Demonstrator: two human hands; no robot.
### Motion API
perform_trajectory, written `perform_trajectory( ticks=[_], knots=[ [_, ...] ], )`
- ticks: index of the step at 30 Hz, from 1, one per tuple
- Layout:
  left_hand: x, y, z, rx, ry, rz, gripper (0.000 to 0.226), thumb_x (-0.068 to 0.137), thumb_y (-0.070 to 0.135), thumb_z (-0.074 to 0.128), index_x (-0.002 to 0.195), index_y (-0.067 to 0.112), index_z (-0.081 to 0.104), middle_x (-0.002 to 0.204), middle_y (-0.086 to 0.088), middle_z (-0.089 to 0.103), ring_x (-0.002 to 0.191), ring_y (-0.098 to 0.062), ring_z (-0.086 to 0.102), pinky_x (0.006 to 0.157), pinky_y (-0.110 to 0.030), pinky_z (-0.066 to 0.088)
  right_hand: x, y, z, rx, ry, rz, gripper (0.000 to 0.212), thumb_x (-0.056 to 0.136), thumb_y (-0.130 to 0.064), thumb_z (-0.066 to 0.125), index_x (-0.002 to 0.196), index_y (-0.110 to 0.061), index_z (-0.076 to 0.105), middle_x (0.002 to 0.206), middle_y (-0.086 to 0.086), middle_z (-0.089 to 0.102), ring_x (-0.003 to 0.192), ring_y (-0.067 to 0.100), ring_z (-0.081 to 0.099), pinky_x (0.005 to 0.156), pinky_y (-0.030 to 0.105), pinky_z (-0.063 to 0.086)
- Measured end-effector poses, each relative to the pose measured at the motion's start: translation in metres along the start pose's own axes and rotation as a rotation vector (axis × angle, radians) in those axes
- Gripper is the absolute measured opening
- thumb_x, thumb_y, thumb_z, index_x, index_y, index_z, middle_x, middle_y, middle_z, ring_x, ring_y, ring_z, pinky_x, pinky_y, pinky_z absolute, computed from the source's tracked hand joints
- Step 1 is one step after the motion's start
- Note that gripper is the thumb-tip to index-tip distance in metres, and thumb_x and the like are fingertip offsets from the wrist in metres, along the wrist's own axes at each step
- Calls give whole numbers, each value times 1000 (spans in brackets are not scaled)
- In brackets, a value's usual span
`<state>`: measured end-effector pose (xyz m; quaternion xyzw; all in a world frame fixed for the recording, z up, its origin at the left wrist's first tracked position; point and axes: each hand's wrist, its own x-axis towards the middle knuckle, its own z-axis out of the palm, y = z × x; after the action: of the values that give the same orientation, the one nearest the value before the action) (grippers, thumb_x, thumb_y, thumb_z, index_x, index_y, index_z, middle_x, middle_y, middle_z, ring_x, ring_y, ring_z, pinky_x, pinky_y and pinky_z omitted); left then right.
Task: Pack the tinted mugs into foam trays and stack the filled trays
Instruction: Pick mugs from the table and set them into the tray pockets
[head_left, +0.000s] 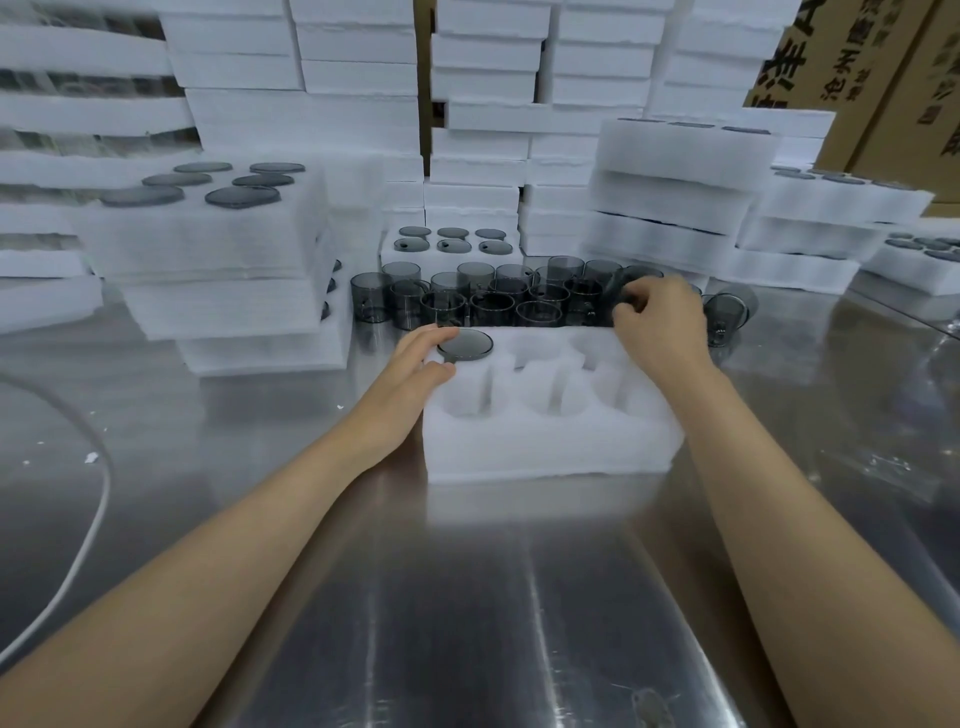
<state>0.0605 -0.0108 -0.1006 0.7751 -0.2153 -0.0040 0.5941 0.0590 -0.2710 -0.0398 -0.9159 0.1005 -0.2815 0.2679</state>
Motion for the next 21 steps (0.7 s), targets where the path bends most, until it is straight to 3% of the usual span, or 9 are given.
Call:
perform_trajectory(
  ticks=[2, 4, 6, 8, 10, 12, 15, 18, 21],
  knots=[
    [0, 0, 0, 4, -1, 3, 42, 80, 38, 45, 121, 46, 48, 139, 23, 33, 108, 39, 24, 90, -1, 19, 0, -6, -6, 94, 87, -28, 10, 85, -14, 58, 85, -11, 67, 82, 8, 62, 72, 21, 52, 66, 25, 35],
    [0, -1, 0, 3, -1, 7, 43, 80, 38, 45, 122, 45, 47, 139, 22, 33, 108, 38, 24, 90, -1, 19, -2, -16, -9, 344, 130, 1, 6, 86, -18, 65, 79, -18, 65, 75, -4, 63, 73, 15, 60, 67, 26, 43],
    [0, -1, -1, 2, 3, 10, 44, 80, 38, 45, 124, 44, 47, 140, 21, 33, 113, 33, 26, 92, -3, 19, -8, -29, -7, 696, 39, 69, 9, 88, -13, 65, 81, -19, 64, 81, -1, 67, 82, 18, 67, 78, 29, 55],
    [-1, -1, -1, 5, 8, 8, 44, 82, 38, 46, 126, 43, 47, 141, 20, 33, 123, 20, 29, 96, -7, 20, -16, -40, 4, 919, -73, 67, 9, 91, -6, 62, 85, -13, 62, 81, 2, 66, 76, 16, 67, 77, 24, 56],
    [0, -2, 0, 8, 14, 14, 38, 89, 32, 48, 125, 42, 47, 142, 18, 34, 127, 12, 29, 100, -12, 21, -23, -44, 15, 925, -147, 52, 10, 94, -9, 60, 84, -12, 58, 72, -1, 61, 59, 9, 60, 63, 20, 51],
    [0, -3, -1, 13, 19, 27, 34, 95, 24, 48, 124, 40, 48, 143, 16, 34, 123, 16, 31, 99, -12, 22, -25, -44, 18, 914, -198, 45, 18, 93, -15, 62, 77, -14, 55, 59, -6, 52, 44, 7, 43, 50, 18, 38],
    [-1, -3, -1, 24, 14, 35, 35, 96, 22, 46, 127, 38, 48, 144, 15, 34, 120, 24, 30, 94, -5, 24, -22, -43, 14, 985, -234, 63, 22, 89, -21, 69, 69, -19, 59, 51, -12, 48, 40, 5, 30, 43, 12, 27],
    [-1, -2, -2, 21, 9, 29, 38, 92, 29, 46, 128, 38, 47, 146, 14, 33, 128, 10, 30, 97, -8, 21, -24, -44, 14, 1007, -230, 52, 26, 85, -23, 72, 63, -20, 60, 54, -13, 52, 46, 2, 41, 50, 9, 34],
    [-2, 1, 0, 5, 18, 14, 44, 84, 36, 45, 128, 38, 47, 144, 16, 33, 131, 7, 27, 101, -14, 19, -24, -44, 14, 1045, -215, 27, 28, 84, -21, 72, 60, -16, 60, 79, -3, 61, 70, 11, 61, 72, 19, 45]
  ],
)
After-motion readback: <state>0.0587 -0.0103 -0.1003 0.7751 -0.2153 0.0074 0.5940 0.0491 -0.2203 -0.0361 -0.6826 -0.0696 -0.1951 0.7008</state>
